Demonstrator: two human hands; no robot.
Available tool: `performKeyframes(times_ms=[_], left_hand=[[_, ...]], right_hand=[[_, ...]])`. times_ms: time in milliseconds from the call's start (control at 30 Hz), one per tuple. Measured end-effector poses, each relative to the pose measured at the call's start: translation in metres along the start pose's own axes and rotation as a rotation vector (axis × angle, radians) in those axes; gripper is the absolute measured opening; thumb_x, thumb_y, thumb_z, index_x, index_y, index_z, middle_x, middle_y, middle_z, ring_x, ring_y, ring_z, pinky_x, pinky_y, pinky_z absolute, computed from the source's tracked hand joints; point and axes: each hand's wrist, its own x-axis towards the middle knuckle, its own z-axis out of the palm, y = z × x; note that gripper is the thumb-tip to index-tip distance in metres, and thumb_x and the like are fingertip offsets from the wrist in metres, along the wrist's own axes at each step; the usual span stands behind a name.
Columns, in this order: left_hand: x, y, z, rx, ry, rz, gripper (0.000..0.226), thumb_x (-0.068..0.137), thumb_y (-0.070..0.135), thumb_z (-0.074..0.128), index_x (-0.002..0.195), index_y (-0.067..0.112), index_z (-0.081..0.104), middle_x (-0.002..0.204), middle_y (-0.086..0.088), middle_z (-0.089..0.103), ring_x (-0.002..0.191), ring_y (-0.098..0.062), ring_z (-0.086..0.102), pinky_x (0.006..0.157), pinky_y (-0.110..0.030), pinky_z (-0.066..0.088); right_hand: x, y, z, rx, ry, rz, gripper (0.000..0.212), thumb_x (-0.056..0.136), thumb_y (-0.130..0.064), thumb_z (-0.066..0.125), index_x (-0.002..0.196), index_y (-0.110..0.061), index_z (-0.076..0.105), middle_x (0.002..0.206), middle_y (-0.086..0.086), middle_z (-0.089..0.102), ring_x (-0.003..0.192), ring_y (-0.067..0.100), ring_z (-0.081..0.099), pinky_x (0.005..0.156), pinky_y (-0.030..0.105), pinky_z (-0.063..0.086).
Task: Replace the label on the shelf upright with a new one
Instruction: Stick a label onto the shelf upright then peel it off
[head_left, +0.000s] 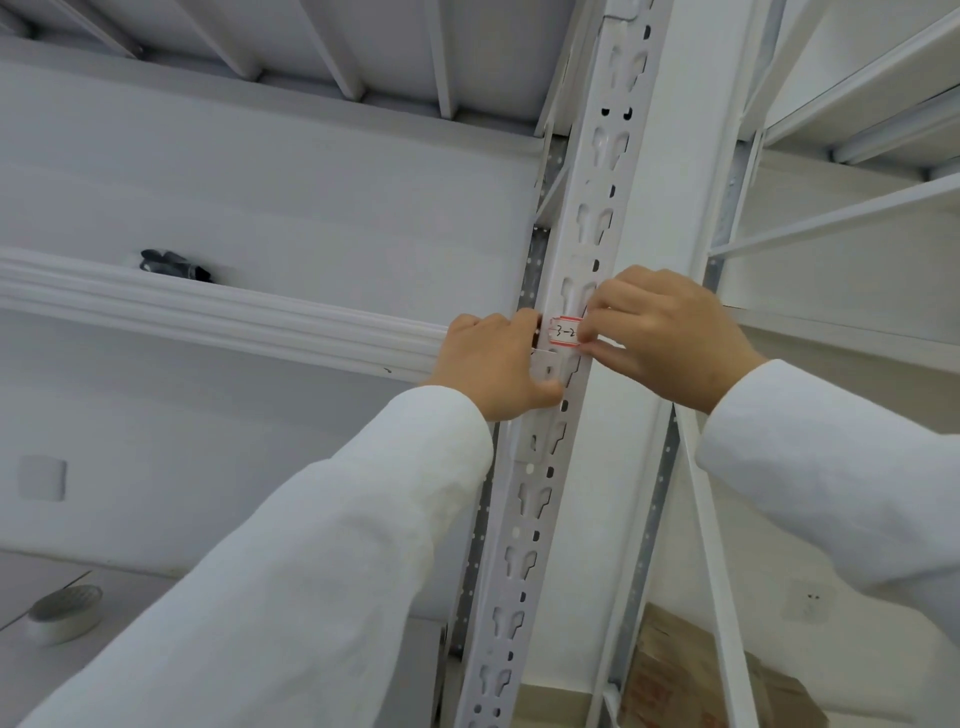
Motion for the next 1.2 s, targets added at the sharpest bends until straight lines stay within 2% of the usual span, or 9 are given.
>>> performKeyframes(times_ms=[167,300,500,633,767,867,1033,1133,1200], left_hand=[[0.000,-0.001,0.001,-0.007,0.008,0.007,0.034,0.079,0.046,0.055,0.094,0.022,0.036,0.086,0.002,0.054,0.081,-0.022,0.049,0.084,-0.031,0.028],[0.000,0.000,0.000,0.010,0.021,0.007,0.034,0.080,0.047,0.055,0.093,0.021,0.036,0.084,0.002,0.052,0.079,-0.022,0.047,0.082,-0.030,0.027],[0.000,-0.001,0.001,0.006,0.028,0.013,0.034,0.079,0.047,0.055,0.091,0.020,0.038,0.079,0.003,0.051,0.078,-0.021,0.047,0.081,-0.030,0.028],[0.000,-0.001,0.000,0.010,0.018,0.004,0.038,0.079,0.046,0.055,0.101,0.018,0.044,0.085,0.001,0.053,0.081,-0.023,0.048,0.085,-0.032,0.030],[0.000,0.000,-0.001,0.019,0.014,-0.002,0.043,0.079,0.046,0.055,0.109,0.017,0.046,0.086,0.001,0.053,0.083,-0.023,0.049,0.088,-0.032,0.031],[-0.001,0.001,-0.002,0.006,0.004,-0.008,0.042,0.079,0.046,0.056,0.109,0.018,0.046,0.089,0.001,0.055,0.085,-0.022,0.050,0.089,-0.031,0.031],[-0.001,0.000,-0.001,0.002,0.012,-0.013,0.037,0.079,0.044,0.056,0.102,0.018,0.044,0.087,0.001,0.053,0.082,-0.022,0.048,0.085,-0.030,0.029],[-0.002,0.000,0.000,0.001,0.008,-0.013,0.036,0.078,0.045,0.056,0.094,0.021,0.035,0.085,0.001,0.052,0.081,-0.023,0.048,0.084,-0.030,0.028],[-0.001,0.000,0.000,0.002,0.008,-0.013,0.036,0.078,0.046,0.056,0.096,0.021,0.037,0.086,0.000,0.053,0.082,-0.023,0.049,0.085,-0.031,0.028]], right_hand=[[0.002,0.000,0.002,-0.087,-0.051,-0.061,0.030,0.093,-0.027,0.042,0.076,-0.012,0.063,0.077,0.006,0.061,0.069,0.026,0.056,0.055,0.034,0.045],[0.008,-0.003,0.004,-0.146,-0.017,-0.063,0.031,0.089,-0.021,0.041,0.068,-0.009,0.059,0.069,0.007,0.057,0.061,0.026,0.053,0.053,0.033,0.042],[0.013,-0.004,0.003,-0.144,0.017,-0.036,0.038,0.093,-0.018,0.028,0.069,-0.008,0.056,0.068,0.008,0.056,0.061,0.027,0.051,0.054,0.034,0.042],[0.008,-0.003,-0.005,-0.063,-0.021,0.006,0.024,0.090,-0.023,0.043,0.077,-0.010,0.058,0.074,0.008,0.058,0.064,0.027,0.051,0.056,0.035,0.039],[-0.005,-0.011,-0.015,0.147,-0.039,0.299,0.026,0.088,-0.033,0.049,0.075,-0.015,0.062,0.073,0.003,0.056,0.065,0.022,0.048,0.054,0.031,0.040],[-0.006,-0.021,-0.015,0.353,-0.195,0.654,0.025,0.085,-0.043,0.053,0.068,-0.026,0.060,0.072,-0.008,0.054,0.068,0.012,0.045,0.059,0.028,0.036],[-0.003,-0.038,-0.010,0.724,-0.109,1.166,0.023,0.080,-0.042,0.064,0.067,-0.023,0.067,0.061,-0.008,0.059,0.064,0.012,0.053,0.059,0.026,0.040],[0.001,-0.042,-0.011,0.803,-0.054,1.303,0.028,0.076,-0.041,0.067,0.061,-0.018,0.066,0.053,-0.006,0.053,0.059,0.016,0.049,0.063,0.028,0.042],[0.005,-0.043,-0.013,0.849,-0.075,1.363,0.032,0.075,-0.043,0.068,0.062,-0.013,0.067,0.054,-0.001,0.052,0.058,0.019,0.047,0.065,0.035,0.046]])
